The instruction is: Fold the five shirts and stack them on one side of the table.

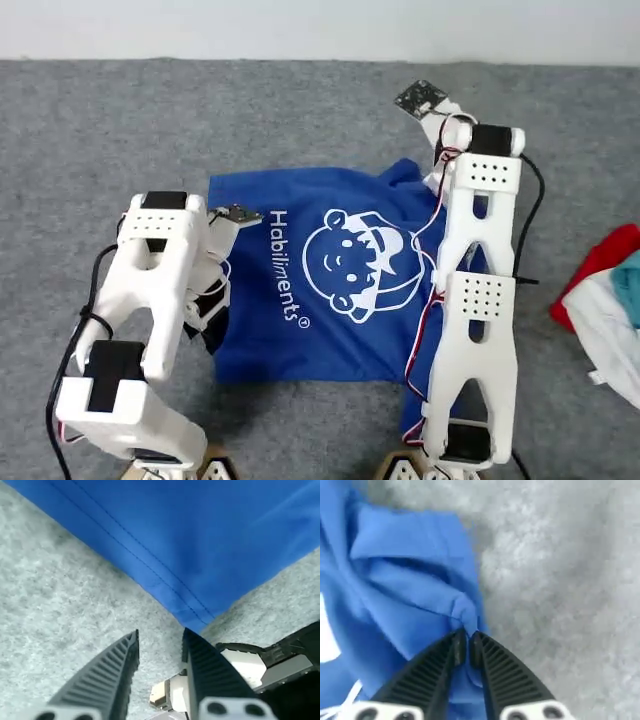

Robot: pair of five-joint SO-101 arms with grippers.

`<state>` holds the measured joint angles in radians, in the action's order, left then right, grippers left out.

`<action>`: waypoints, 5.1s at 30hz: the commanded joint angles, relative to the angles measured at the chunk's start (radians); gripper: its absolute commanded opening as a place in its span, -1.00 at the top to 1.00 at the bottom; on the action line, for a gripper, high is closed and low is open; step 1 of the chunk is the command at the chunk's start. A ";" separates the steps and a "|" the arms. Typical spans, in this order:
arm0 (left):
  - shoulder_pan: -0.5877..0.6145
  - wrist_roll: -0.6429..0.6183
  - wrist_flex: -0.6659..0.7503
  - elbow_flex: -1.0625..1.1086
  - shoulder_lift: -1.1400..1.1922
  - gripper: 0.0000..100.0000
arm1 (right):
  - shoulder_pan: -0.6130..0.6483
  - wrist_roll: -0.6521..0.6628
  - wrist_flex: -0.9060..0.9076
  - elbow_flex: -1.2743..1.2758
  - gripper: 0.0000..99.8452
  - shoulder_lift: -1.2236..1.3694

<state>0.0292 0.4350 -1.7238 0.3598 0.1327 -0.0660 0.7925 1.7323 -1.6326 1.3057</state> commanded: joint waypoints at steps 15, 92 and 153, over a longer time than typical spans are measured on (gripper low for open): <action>0.005 -0.008 -0.029 -0.004 -0.046 0.73 | 0.041 -0.126 0.070 0.571 0.98 -0.631; -0.127 0.002 -0.037 -1.277 0.563 0.97 | -0.064 0.109 -0.177 2.229 0.47 -1.945; 0.224 0.233 -0.032 0.051 -0.816 0.53 | -0.059 -0.028 -0.331 1.886 0.76 -1.216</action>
<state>0.2501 0.6621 -1.7269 0.4442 -0.6651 -0.1320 0.7695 1.3901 0.2578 0.0921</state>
